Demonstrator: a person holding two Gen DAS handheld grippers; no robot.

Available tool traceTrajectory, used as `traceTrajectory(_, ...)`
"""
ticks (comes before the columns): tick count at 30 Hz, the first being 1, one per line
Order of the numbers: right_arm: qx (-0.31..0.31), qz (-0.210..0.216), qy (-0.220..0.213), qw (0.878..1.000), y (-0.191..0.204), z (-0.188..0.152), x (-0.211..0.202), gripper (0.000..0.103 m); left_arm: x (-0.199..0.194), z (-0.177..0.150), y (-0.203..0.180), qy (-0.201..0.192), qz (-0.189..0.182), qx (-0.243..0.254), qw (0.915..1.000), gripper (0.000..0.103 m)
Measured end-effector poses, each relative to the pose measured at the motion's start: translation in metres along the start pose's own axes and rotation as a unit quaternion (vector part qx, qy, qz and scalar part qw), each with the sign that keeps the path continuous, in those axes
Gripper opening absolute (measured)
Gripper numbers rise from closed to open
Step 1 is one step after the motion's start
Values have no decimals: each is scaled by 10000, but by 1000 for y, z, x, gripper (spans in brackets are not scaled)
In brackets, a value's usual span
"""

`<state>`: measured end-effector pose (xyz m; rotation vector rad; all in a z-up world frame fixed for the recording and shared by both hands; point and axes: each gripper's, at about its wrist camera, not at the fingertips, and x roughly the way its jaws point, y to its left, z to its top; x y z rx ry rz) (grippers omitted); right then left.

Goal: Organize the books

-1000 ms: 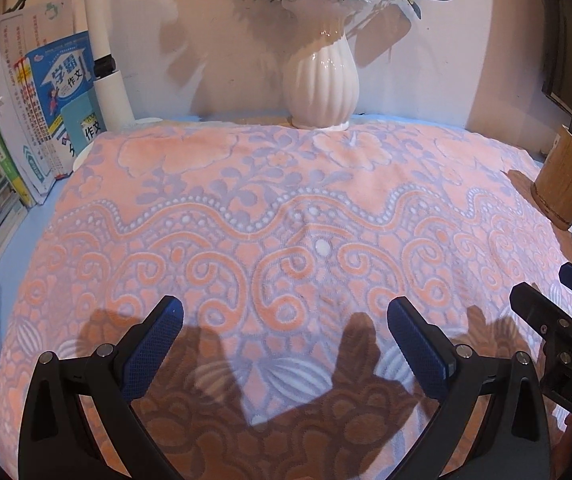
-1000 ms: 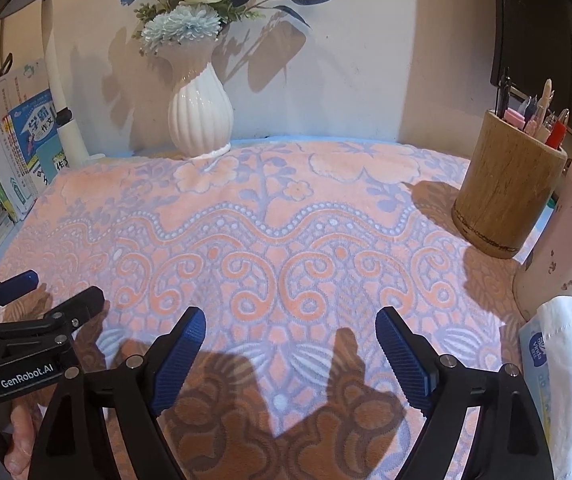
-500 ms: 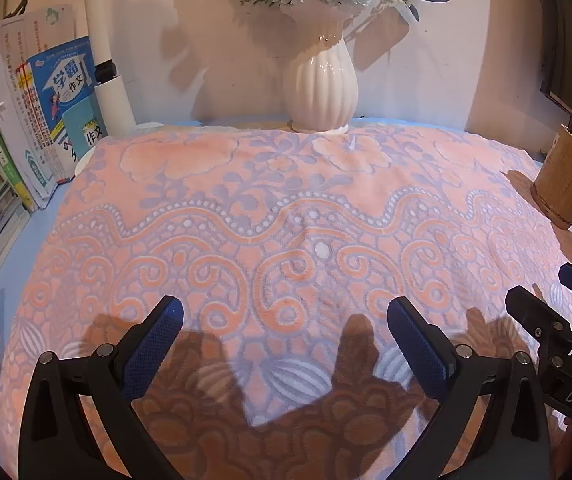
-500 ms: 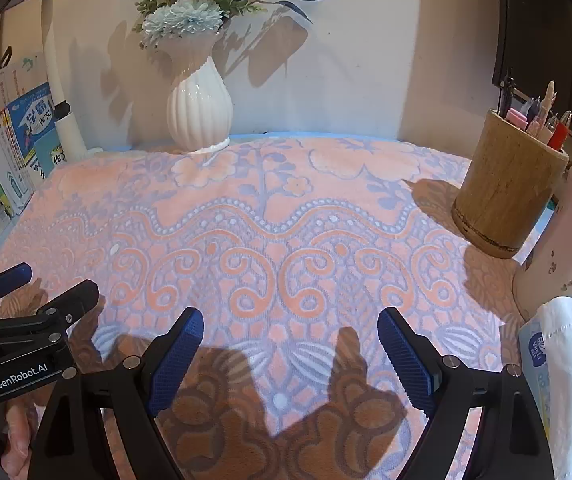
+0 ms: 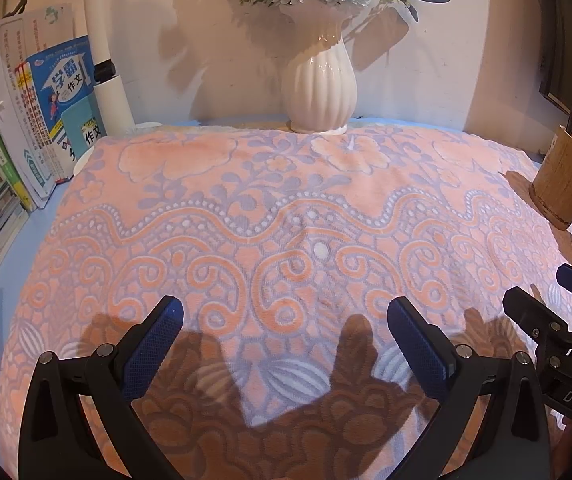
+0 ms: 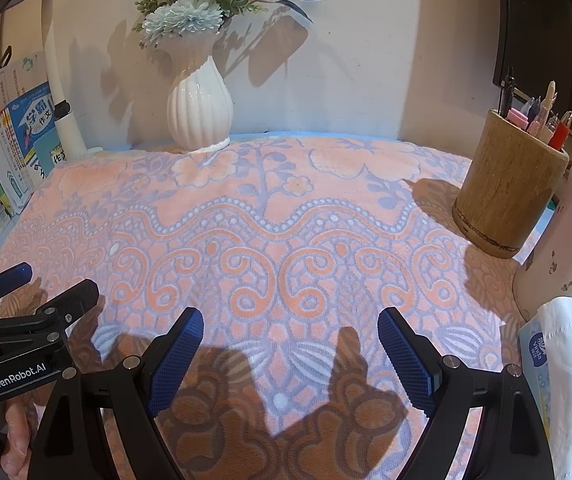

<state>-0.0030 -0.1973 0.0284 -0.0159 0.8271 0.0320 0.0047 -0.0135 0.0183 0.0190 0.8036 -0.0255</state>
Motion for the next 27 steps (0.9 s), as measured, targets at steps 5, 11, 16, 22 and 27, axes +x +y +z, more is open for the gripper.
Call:
traceTrajectory(5,3,-1,5,10000,0,0,0,88,0,0,1,13,-10,-38,10000,102)
traceTrajectory(11,0,-5,12,10000,1,0,0,88,0,-1,2,12,9,-55,10000,102)
traceTrajectory(16,-9,-9,23,10000,1,0,0,88,0,0,2,8,7,-59,10000,102)
traceTrajectory(22,-19,-13,39,10000,1,-1,1,88,-3,-1,3,-89,-28,-71,9999,102)
traceTrajectory(27,-19,-5,42,10000,1,-1,1,88,-6,1,8,-222,-99,-183,9995,102)
